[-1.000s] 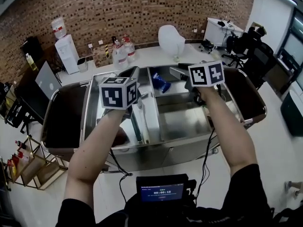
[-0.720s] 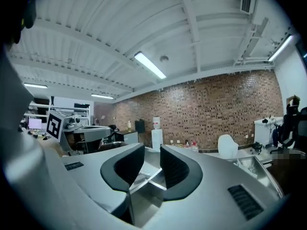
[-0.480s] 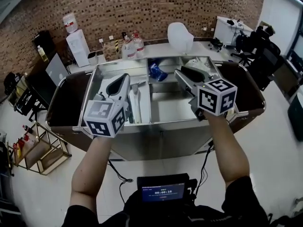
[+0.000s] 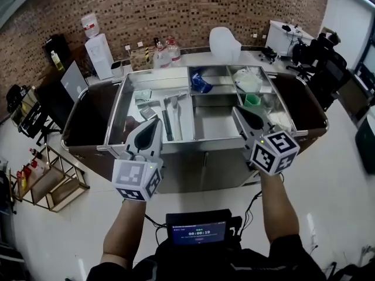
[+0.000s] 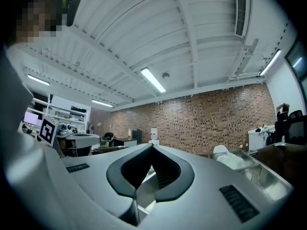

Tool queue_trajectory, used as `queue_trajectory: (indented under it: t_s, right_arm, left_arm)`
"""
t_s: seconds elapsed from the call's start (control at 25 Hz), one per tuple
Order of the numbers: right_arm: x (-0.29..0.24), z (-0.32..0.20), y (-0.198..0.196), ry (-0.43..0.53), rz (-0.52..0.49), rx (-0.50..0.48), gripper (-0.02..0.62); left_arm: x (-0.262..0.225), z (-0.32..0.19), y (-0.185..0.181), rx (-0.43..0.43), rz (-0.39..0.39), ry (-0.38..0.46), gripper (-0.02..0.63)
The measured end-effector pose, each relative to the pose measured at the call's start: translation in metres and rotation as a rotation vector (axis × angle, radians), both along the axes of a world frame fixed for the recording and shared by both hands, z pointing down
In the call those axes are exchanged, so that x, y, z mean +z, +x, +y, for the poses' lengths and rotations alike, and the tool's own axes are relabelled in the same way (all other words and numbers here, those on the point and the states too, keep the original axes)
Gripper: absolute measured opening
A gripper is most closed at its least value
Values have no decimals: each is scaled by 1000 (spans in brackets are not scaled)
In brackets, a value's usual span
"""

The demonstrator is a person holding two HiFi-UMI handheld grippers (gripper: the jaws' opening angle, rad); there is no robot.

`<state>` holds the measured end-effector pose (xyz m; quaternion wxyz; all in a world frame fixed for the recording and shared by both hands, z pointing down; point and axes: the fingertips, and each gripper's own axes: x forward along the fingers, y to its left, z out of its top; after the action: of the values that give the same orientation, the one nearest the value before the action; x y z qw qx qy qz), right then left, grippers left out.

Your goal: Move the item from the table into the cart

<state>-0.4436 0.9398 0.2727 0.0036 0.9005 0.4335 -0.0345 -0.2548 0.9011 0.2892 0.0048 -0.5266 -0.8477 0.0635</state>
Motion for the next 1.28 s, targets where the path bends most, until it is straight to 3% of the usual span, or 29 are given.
queue_trajectory:
  t_s: [0.24, 0.4, 0.56, 1.28]
  right_arm:
    - [24, -41, 3, 5, 63, 7, 0]
    - [41, -67, 4, 14, 64, 6, 0]
    - [47, -82, 2, 31, 57, 29, 0]
    - [58, -86, -5, 47, 57, 46, 0]
  left_arm:
    - [16, -41, 17, -74, -17, -11, 5]
    - [32, -57, 12, -33, 13, 6, 5]
    - [35, -62, 17, -31, -10, 27, 5]
    - [37, -65, -2, -51, -1, -3, 5]
